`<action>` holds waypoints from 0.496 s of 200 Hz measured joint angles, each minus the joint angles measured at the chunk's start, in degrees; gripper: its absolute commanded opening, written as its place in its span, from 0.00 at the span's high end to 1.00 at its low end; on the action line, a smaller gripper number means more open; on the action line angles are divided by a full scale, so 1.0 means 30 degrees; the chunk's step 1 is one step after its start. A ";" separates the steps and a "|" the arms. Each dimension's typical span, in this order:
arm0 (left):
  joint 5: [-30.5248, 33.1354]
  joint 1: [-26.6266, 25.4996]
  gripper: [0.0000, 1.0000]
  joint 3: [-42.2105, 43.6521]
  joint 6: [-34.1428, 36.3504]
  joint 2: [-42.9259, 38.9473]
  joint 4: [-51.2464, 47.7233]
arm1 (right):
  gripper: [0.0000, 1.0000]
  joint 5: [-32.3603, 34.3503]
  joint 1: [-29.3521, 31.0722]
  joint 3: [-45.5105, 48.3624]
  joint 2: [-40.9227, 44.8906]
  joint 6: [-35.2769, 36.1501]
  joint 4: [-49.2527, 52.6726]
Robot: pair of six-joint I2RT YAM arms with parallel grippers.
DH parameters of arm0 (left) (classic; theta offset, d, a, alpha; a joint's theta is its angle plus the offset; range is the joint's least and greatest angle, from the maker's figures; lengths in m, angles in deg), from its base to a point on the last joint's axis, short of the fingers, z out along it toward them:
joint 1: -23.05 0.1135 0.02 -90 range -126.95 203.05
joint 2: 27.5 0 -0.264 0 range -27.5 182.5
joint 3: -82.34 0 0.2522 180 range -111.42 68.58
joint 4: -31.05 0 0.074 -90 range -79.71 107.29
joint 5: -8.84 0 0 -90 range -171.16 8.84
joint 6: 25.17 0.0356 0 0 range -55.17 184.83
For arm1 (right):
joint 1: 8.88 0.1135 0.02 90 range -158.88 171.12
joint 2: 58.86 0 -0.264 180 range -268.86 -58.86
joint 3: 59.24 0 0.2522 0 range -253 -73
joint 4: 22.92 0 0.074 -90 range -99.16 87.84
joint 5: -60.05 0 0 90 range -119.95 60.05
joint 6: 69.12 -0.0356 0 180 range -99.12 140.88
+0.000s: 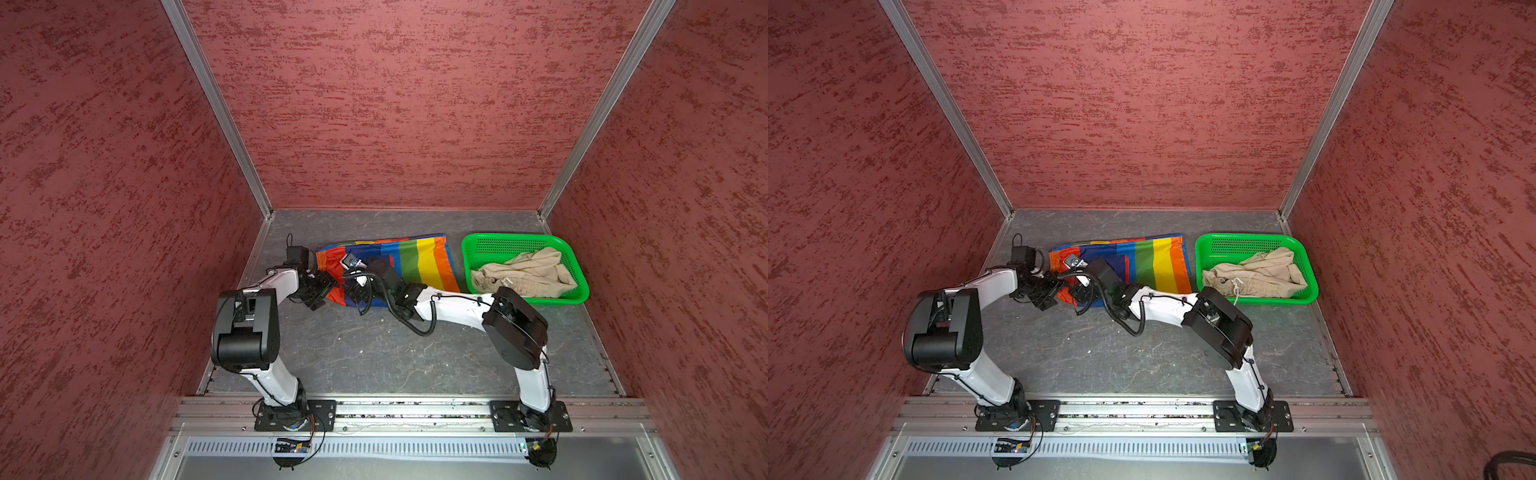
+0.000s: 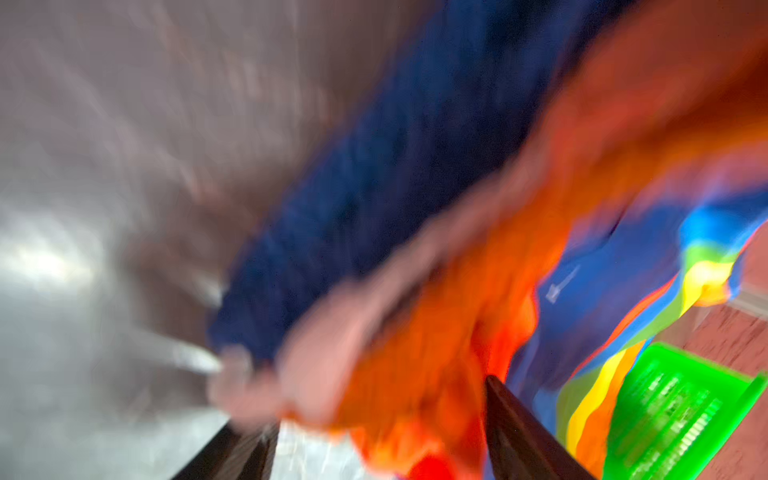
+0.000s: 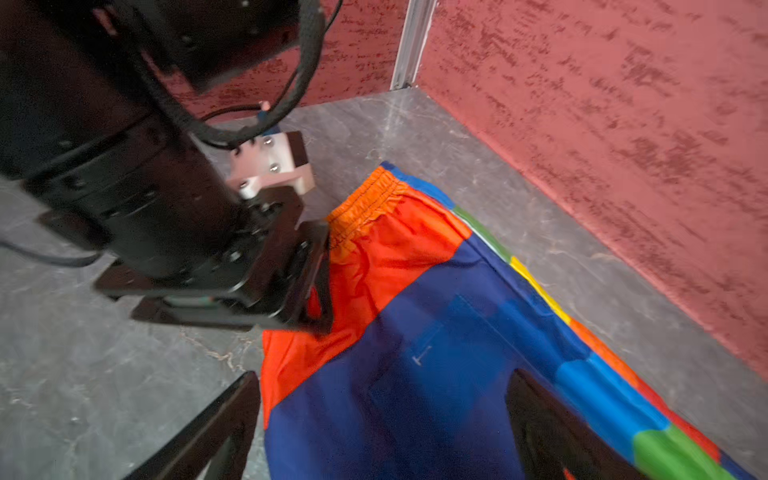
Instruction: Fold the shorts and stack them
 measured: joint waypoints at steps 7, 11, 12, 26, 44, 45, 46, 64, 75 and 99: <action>0.0036 -0.0386 0.24 0.0328 0.0015 -0.0357 -0.0284 | 0.01 0.0313 0.0000 0.0182 0.0000 0.0372 -0.0029; 0.0066 -0.0627 0.24 0.0495 0.0022 -0.0568 -0.0488 | 0.01 0.0488 0.0000 0.0291 0.0000 0.0568 -0.0015; 0.0073 -0.0699 0.24 0.0546 0.0022 -0.0634 -0.0568 | 0.01 0.0510 0.0000 0.0306 0.0000 0.0597 -0.0015; 0.0117 -0.1435 0.24 0.0925 0.0044 -0.1231 -0.1384 | 0.01 0.0940 0.0000 0.0554 0.0000 0.1049 0.0000; 0.0197 -0.2069 0.21 0.0918 0.0117 -0.2157 -0.2499 | 0.01 0.1341 0.0022 0.0648 0.0000 0.1362 -0.0146; 0.0226 -0.2084 0.20 0.0896 0.0117 -0.2244 -0.2594 | 0.01 0.1362 0.0022 0.0648 0.0000 0.1377 -0.0153; 0.0240 -0.2098 0.20 0.0889 0.0124 -0.2295 -0.2645 | 0.01 0.1392 0.0022 0.0648 -0.0007 0.1399 -0.0182; 0.1107 -0.1953 0.15 0.0124 0.0401 -0.3927 -0.4306 | 0.01 0.1683 0.0095 0.0641 -0.0102 0.1705 -0.0561; 0.1778 -0.1421 0.13 -0.0539 0.0576 -0.5166 -0.5136 | 0.01 0.1836 0.0197 0.0466 -0.0401 0.2004 -0.0765; 0.2594 0.1158 0.10 -0.1727 0.1180 -0.7657 -0.6258 | 0.01 0.1974 0.0590 -0.0860 -0.1945 0.2907 -0.0816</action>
